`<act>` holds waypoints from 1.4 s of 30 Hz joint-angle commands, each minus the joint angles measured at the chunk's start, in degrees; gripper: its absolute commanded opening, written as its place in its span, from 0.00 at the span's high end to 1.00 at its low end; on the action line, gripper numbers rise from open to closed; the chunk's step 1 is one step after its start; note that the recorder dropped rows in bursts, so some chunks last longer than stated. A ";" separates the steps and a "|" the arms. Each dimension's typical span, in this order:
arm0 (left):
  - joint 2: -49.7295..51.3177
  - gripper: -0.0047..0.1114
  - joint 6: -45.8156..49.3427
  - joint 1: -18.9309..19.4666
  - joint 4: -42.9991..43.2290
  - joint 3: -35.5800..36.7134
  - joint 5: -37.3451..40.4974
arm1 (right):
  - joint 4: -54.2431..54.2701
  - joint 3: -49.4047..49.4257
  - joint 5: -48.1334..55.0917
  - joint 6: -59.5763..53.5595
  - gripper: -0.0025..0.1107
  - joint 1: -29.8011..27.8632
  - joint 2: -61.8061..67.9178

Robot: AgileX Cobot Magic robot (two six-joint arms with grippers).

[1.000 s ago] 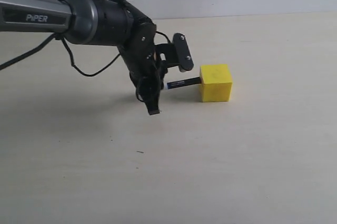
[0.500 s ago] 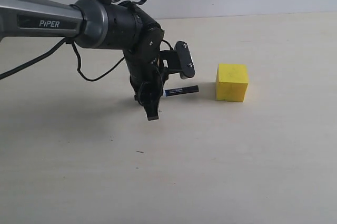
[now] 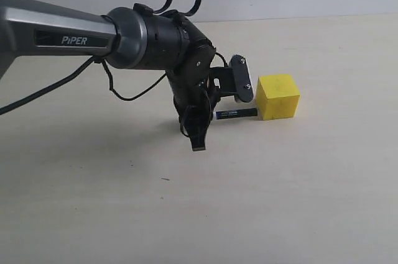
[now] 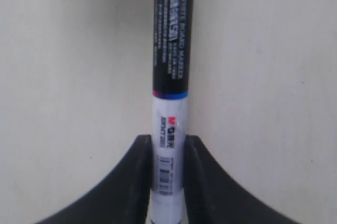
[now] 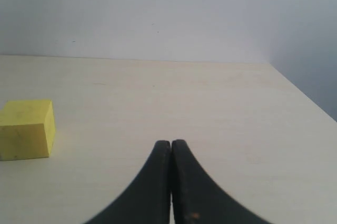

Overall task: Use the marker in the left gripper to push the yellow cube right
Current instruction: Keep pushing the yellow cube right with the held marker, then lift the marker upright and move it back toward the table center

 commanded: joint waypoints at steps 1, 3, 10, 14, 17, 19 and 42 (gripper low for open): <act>-0.40 0.96 -2.59 0.77 0.34 -0.23 3.71 | -0.01 0.33 -0.77 -0.33 0.98 -0.35 -0.29; -1.26 0.96 -6.07 0.99 0.34 -0.23 3.95 | -0.01 0.33 -0.77 -0.33 0.98 -0.35 -0.29; -6.00 0.96 -13.66 1.12 0.22 -0.23 8.87 | -0.01 0.33 -0.77 -0.33 0.98 -0.35 -0.29; -8.82 0.96 -15.75 1.49 -0.11 -0.23 14.02 | -0.01 0.33 -0.77 -0.33 0.98 -0.35 -0.29; -11.10 0.96 -19.75 1.47 -0.12 -0.09 17.98 | -0.01 0.33 -0.77 -0.33 0.98 -0.35 -0.29; -12.70 0.96 -24.15 1.47 -0.12 0.63 18.29 | -0.01 0.33 -0.77 -0.33 0.98 -0.35 -0.29; -13.17 0.96 -76.99 1.51 -9.48 4.05 12.68 | -0.01 0.33 -0.77 -0.33 0.98 -0.35 -0.29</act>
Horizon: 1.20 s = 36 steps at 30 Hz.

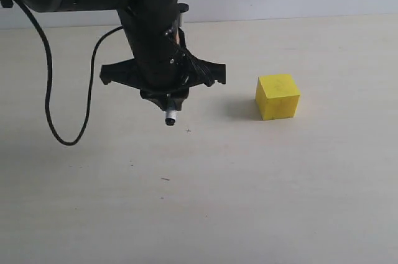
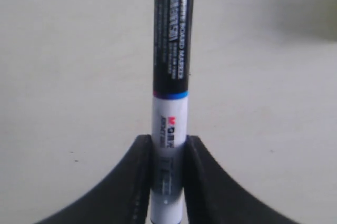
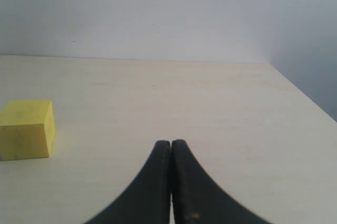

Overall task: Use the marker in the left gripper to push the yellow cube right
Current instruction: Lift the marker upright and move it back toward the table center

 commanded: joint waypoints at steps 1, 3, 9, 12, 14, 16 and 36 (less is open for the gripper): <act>2.25 0.96 -1.89 0.12 -2.67 0.76 -3.40 | -0.01 0.33 -0.77 -0.33 0.98 -0.35 -0.29; 3.69 0.96 -2.59 0.23 -2.45 0.76 -3.40 | -0.01 0.33 -0.77 -0.33 0.98 -0.35 -0.29; 7.41 0.96 -2.59 1.98 -2.96 1.12 -3.16 | -0.01 0.33 -0.77 -0.33 0.98 -0.35 -0.29; 8.96 0.96 -2.47 2.95 -4.32 1.11 -3.28 | -0.01 0.33 -0.77 -0.33 0.98 -0.35 -0.29; 9.89 0.96 -2.08 3.19 -4.43 1.11 -3.40 | -0.01 0.33 -0.77 -0.33 0.98 -0.35 -0.29; 10.34 0.96 -1.49 3.45 -4.67 1.11 -3.85 | -0.01 0.33 -0.77 -0.33 0.98 -0.35 -0.29; 10.67 0.96 -0.60 3.55 -6.85 1.11 -6.05 | -0.01 0.33 -0.77 -0.33 0.98 -0.35 -0.29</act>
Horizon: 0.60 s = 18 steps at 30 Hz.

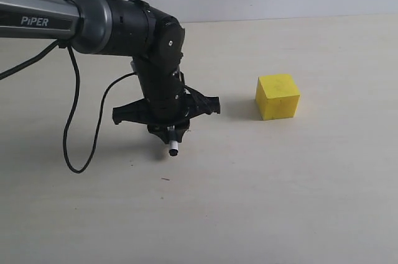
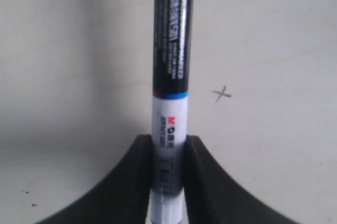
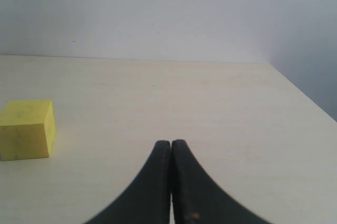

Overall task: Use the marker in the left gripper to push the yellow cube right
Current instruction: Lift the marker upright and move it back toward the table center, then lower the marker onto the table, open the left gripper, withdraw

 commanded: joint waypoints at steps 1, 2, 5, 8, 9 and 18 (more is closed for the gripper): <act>-0.19 0.96 0.81 0.17 -0.66 0.05 -0.37 | -0.01 0.33 -0.77 -0.33 0.98 -0.35 -0.29; -0.19 0.96 1.42 0.17 -0.66 0.05 -0.37 | -0.01 0.33 -0.77 -0.33 0.98 -0.35 -0.29; -0.19 0.96 2.02 0.17 -0.31 0.05 -0.49 | -0.01 0.33 -0.77 -0.33 0.98 -0.35 -0.29; -0.19 0.96 2.02 0.17 -0.31 0.05 -0.49 | -0.01 0.33 -0.77 -0.33 0.98 -0.35 -0.29; -0.19 0.96 2.02 0.17 0.00 0.05 -0.60 | -0.01 0.33 -0.77 -0.33 0.98 -0.35 -0.29; 0.47 0.96 1.60 0.17 0.63 0.05 -0.94 | -0.01 0.33 -0.77 -0.33 0.98 -0.35 -0.29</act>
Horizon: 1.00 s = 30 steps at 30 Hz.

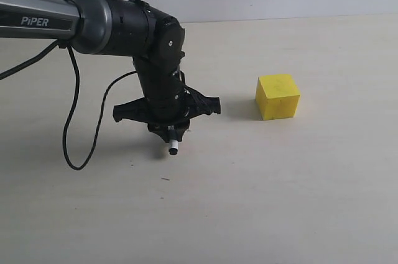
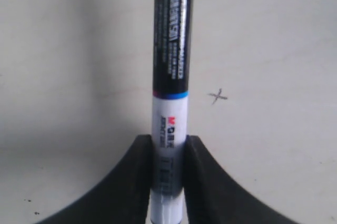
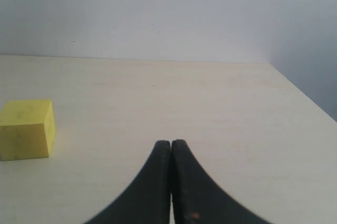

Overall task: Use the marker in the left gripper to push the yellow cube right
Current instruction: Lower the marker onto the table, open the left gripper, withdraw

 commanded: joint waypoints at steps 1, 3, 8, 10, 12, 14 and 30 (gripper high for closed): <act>0.74 0.96 -0.38 0.17 0.63 0.05 -0.39 | -0.01 0.33 -0.77 -0.33 0.98 -0.35 -0.29; 1.30 0.96 -0.38 0.17 0.63 0.05 -0.62 | -0.01 0.33 -0.77 -0.33 0.98 -0.35 -0.29; 2.59 0.96 -0.38 0.17 0.63 0.05 -1.04 | -0.01 0.33 -0.77 -0.33 0.98 -0.35 -0.29; 2.70 0.96 -0.38 0.17 0.63 0.05 -1.25 | -0.01 0.33 -0.77 -0.33 0.98 -0.35 -0.29; 2.73 0.95 -0.38 0.17 0.63 0.05 -1.25 | -0.01 0.33 -0.77 -0.33 0.98 -0.35 -0.29; 2.73 0.91 -0.38 0.17 0.63 0.05 -1.25 | -0.01 0.33 -0.77 -0.33 0.98 -0.35 -0.29; -5.37 0.48 10.77 0.17 0.76 0.05 -4.41 | -0.01 0.33 -0.77 -0.33 0.98 -0.35 -0.29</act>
